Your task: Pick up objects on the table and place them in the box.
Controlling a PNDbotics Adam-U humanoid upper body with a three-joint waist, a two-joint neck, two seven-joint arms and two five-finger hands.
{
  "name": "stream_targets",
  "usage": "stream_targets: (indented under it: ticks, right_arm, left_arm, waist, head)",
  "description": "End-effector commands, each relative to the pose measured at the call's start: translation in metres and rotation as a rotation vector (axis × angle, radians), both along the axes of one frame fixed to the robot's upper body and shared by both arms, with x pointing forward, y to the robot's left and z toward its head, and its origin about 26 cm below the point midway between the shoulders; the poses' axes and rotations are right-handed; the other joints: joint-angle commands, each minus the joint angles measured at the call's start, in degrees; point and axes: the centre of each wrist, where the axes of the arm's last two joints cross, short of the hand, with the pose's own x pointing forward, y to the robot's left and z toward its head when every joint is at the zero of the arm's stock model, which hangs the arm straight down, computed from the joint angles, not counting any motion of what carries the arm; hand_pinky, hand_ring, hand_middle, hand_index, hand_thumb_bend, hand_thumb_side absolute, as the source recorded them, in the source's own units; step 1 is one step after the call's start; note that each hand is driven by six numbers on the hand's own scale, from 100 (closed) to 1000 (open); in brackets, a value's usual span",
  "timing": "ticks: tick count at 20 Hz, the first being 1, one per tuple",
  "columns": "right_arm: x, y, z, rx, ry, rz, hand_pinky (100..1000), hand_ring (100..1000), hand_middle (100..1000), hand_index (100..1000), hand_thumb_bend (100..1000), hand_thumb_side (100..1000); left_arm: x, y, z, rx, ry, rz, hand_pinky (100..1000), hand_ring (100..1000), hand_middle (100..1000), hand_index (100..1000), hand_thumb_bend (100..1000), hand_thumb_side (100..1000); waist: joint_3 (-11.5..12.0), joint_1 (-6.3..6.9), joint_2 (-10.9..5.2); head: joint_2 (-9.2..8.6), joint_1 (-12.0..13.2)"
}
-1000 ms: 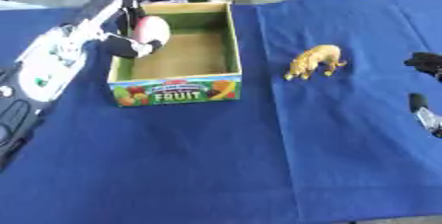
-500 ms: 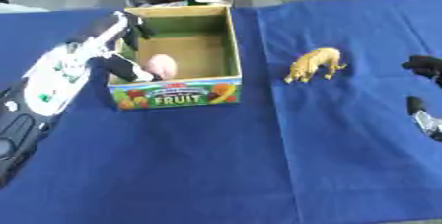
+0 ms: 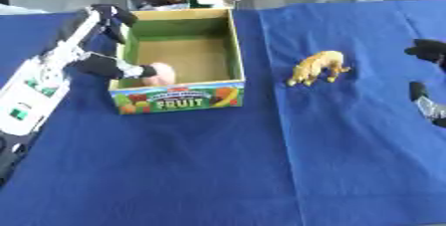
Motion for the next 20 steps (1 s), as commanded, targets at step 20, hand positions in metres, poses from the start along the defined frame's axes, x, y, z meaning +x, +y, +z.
stream_targets:
  ticks: [20]
  right_arm:
    - [0.066,-0.040,0.048,-0.395,-0.131,-0.036,859,1000,856,932,100,144]
  left_arm:
    - [-0.063,-0.008,-0.022,-0.445,-0.139,0.100,585,475,590,711,762,139]
  waist:
    - [3.9,0.10,-0.79]
  head:
    - [0.43,-2.4]
